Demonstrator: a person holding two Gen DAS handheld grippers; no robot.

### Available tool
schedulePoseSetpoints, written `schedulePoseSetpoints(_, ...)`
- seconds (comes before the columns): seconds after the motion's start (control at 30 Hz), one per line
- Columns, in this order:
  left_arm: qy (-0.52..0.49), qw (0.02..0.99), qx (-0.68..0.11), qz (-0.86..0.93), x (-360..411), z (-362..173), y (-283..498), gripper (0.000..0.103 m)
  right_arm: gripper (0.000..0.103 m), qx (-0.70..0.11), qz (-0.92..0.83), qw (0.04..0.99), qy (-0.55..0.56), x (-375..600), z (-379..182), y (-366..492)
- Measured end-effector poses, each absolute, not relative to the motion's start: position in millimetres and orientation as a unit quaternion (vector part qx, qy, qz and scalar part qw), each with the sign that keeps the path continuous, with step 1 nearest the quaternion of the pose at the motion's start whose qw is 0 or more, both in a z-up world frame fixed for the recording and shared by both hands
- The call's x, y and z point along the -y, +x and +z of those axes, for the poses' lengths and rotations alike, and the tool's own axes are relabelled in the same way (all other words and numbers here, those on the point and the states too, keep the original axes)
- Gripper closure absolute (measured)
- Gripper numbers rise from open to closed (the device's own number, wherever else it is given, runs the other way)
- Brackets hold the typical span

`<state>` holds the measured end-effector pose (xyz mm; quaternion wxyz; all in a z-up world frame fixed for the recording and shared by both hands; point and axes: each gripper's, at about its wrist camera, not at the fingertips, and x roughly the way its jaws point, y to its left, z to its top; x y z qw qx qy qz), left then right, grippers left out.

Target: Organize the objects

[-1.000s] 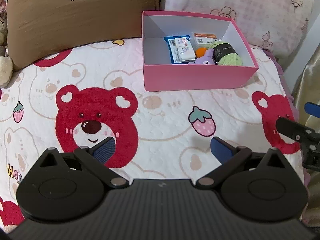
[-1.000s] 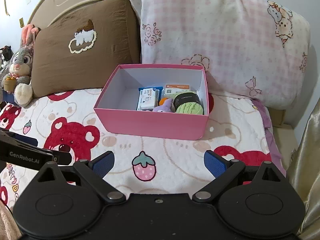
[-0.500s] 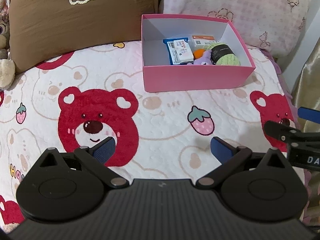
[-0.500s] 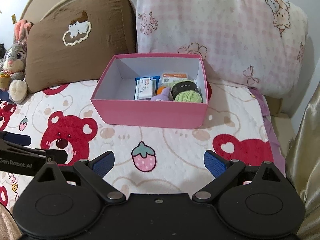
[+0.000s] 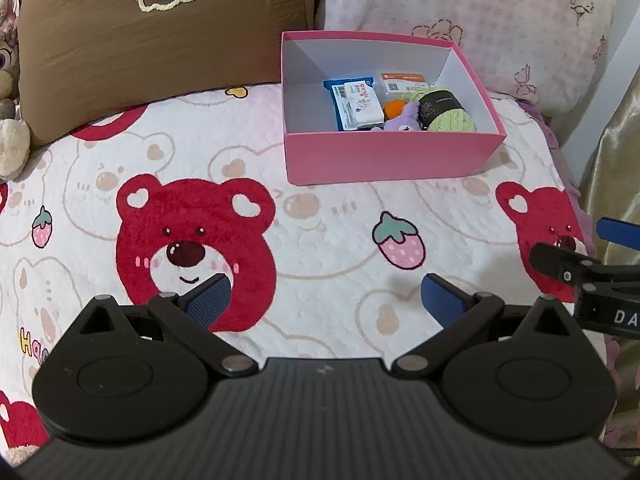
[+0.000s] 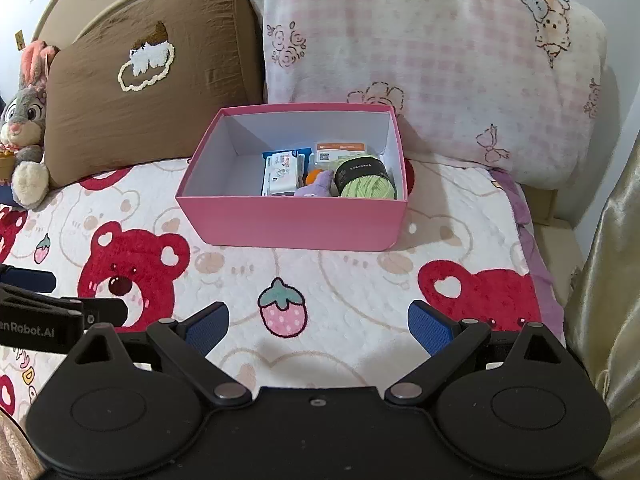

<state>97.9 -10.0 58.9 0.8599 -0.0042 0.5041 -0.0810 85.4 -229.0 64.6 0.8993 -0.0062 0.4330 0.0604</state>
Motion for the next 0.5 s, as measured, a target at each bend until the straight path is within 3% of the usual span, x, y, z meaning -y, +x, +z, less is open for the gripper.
schedulePoseSetpoints(0.5, -0.009, 0.863, -0.499, -0.08, 9.5, 60.2, 96.6, 0.0, 0.005, -0.435, 0.06, 0.899, 0.002, 230.6, 68.0, 81.7)
